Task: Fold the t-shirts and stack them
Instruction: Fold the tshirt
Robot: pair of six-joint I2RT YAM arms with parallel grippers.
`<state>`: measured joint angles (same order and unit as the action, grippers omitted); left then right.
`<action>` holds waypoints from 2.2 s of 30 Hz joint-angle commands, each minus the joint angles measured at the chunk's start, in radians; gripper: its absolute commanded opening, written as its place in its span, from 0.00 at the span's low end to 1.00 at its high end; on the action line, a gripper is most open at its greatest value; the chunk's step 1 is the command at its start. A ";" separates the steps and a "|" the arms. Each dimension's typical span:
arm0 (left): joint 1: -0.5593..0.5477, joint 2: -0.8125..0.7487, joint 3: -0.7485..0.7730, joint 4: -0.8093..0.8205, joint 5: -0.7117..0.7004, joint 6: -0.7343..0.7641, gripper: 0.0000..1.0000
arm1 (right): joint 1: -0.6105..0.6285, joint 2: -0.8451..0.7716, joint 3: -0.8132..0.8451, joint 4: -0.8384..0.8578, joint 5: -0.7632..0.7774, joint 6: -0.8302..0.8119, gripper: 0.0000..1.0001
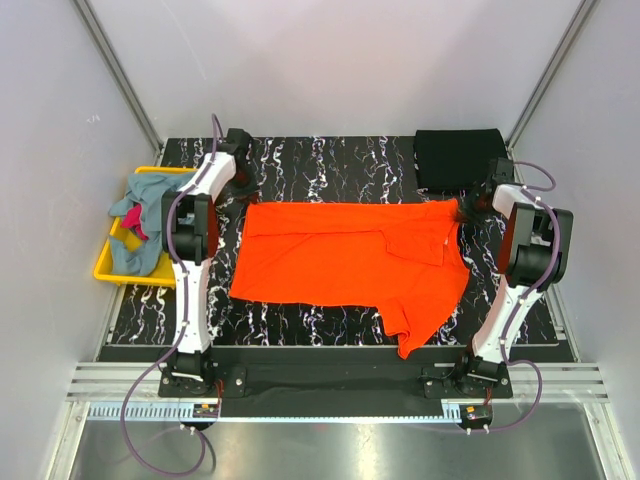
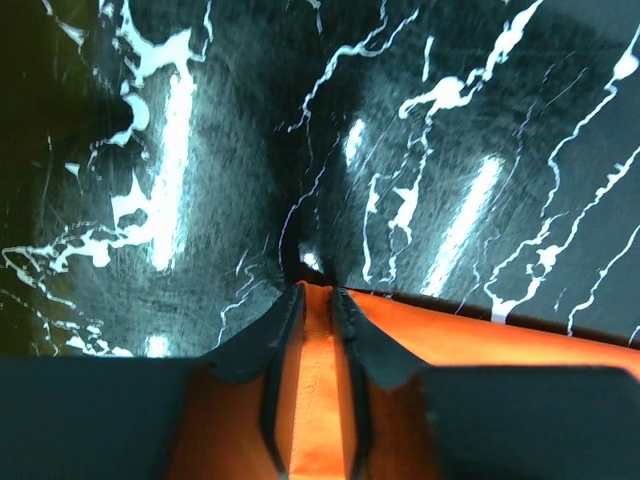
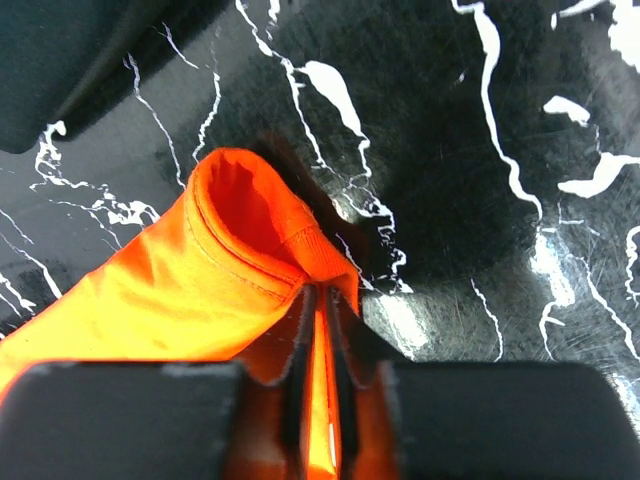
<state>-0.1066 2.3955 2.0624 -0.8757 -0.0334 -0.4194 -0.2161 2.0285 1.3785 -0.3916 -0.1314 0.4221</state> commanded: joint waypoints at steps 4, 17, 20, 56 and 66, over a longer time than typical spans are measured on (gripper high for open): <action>-0.007 -0.015 0.079 0.004 0.058 0.013 0.33 | -0.008 -0.028 0.074 -0.004 -0.019 -0.016 0.32; -0.116 -0.542 -0.325 0.013 -0.132 -0.067 0.49 | 0.070 -0.330 -0.070 -0.220 0.018 0.193 0.64; -0.151 -0.700 -0.517 0.055 -0.139 -0.111 0.52 | 0.164 -0.408 -0.160 -0.227 0.010 0.196 0.64; -0.179 -1.148 -1.325 0.109 -0.240 -0.937 0.44 | 0.723 -1.033 -0.620 -0.430 0.171 0.426 0.57; -0.179 -1.093 -1.354 0.187 -0.207 -0.917 0.43 | 0.820 -1.117 -0.782 -0.467 0.134 0.578 0.56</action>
<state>-0.2813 1.2900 0.7147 -0.7391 -0.2363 -1.3422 0.5888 0.8864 0.6182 -0.8398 -0.0162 0.9428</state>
